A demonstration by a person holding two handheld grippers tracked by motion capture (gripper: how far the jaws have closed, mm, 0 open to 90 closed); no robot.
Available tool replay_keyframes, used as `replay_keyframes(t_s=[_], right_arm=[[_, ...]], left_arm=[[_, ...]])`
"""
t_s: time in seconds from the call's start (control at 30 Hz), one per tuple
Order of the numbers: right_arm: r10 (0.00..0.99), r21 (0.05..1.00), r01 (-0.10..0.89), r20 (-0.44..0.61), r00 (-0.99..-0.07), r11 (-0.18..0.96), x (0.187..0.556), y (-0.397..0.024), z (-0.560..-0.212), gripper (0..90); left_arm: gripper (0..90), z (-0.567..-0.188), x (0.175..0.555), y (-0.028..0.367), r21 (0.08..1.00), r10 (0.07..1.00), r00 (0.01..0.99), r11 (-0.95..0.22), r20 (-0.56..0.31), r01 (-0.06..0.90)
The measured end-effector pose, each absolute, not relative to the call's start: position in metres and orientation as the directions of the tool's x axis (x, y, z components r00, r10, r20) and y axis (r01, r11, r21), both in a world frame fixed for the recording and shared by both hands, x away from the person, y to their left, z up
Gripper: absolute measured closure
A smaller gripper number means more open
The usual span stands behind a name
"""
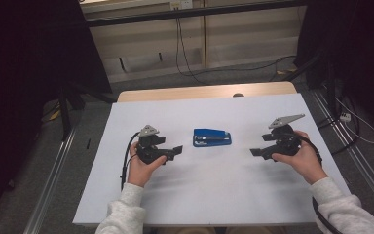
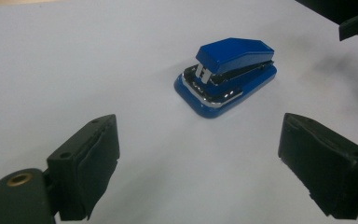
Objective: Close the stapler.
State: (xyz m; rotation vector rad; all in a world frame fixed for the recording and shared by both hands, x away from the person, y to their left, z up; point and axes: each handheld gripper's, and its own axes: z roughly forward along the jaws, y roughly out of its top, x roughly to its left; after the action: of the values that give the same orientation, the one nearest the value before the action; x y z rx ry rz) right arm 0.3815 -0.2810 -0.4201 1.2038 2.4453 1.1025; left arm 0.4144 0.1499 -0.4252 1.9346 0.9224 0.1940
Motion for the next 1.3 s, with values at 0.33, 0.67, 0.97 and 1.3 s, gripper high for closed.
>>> replay_keyframes(t_s=[0.33, 0.67, 0.97, 1.3], right_arm=[[0.740, 0.702, 0.592, 0.139, -0.658, 0.395, 0.362, -0.285, -0.419, 15.4], [0.744, 0.708, 0.591, 0.139, -0.654, 0.387, 0.346, -0.296, -0.419, 15.1], [0.746, 0.706, 0.595, 0.143, -0.651, 0.384, 0.338, -0.301, -0.419, 14.8], [0.743, 0.709, 0.589, 0.138, -0.655, 0.388, 0.337, -0.302, -0.420, 14.6]], left_arm=[[9.2, -0.421, 0.397, 0.168, 0.829, 0.662, 0.717, -0.263, -0.216, 0.493], [9.2, -0.420, 0.383, 0.193, 0.837, 0.681, 0.698, -0.235, -0.222, 0.495], [9.2, -0.423, 0.370, 0.212, 0.836, 0.694, 0.688, -0.235, -0.213, 0.495], [9.0, -0.423, 0.352, 0.236, 0.848, 0.700, 0.687, -0.232, -0.194, 0.476]])
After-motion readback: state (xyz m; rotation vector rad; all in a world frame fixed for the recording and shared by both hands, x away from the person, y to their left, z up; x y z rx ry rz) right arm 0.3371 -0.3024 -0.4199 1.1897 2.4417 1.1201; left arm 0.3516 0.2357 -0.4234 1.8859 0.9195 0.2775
